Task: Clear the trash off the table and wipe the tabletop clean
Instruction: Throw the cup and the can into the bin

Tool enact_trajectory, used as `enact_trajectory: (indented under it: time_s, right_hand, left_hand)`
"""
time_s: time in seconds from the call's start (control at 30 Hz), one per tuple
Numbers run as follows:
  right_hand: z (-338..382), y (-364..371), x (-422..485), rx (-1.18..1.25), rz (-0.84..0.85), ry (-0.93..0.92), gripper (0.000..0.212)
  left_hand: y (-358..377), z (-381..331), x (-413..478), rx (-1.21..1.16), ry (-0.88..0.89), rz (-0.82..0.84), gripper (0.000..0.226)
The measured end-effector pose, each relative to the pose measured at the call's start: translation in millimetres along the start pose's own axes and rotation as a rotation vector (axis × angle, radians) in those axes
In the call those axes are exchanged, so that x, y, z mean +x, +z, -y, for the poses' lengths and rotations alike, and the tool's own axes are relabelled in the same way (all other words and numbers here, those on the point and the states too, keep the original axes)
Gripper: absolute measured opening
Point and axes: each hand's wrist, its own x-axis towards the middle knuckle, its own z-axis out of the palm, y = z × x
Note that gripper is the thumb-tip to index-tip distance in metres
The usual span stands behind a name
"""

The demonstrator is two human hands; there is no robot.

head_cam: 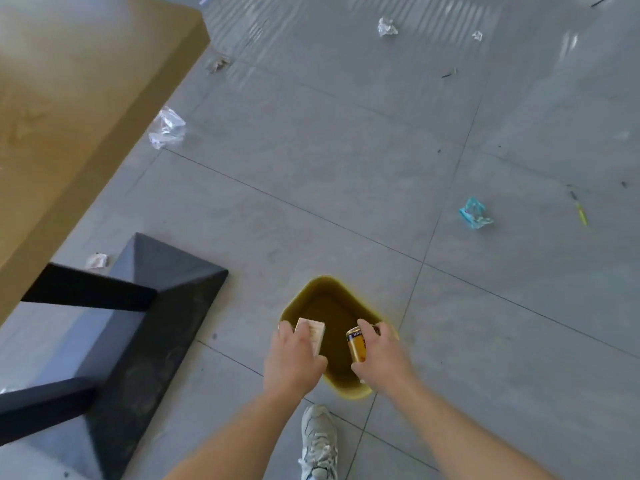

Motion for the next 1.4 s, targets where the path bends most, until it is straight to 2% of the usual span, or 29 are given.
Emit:
enact_trajectory:
  time_s: [0.43,0.57,0.7,1.13,1.4]
  right_hand:
    - [-15,41,50,0.016,0.004,0.015,0.089]
    - [-19,51,59,0.1,0.007,0.029,0.09]
    - [-23,56,59,0.158,-0.038,0.031,0.072]
    - [10,30,44,0.056,-0.106,-0.072,0.06]
    - [45,-5,4,-0.049,-0.155,-0.15,0.063]
  left_hand:
    - [56,7,44,0.088,0.013,0.053,0.062]
    - [63,10,54,0.127,0.023,0.072,0.067]
    - [61,22,53,0.219,0.048,0.053,0.064]
    - [-1,39,26,0.373,0.164,-0.045,0.061]
    - [-64,44,-12,0.376,0.218,-0.14,0.061]
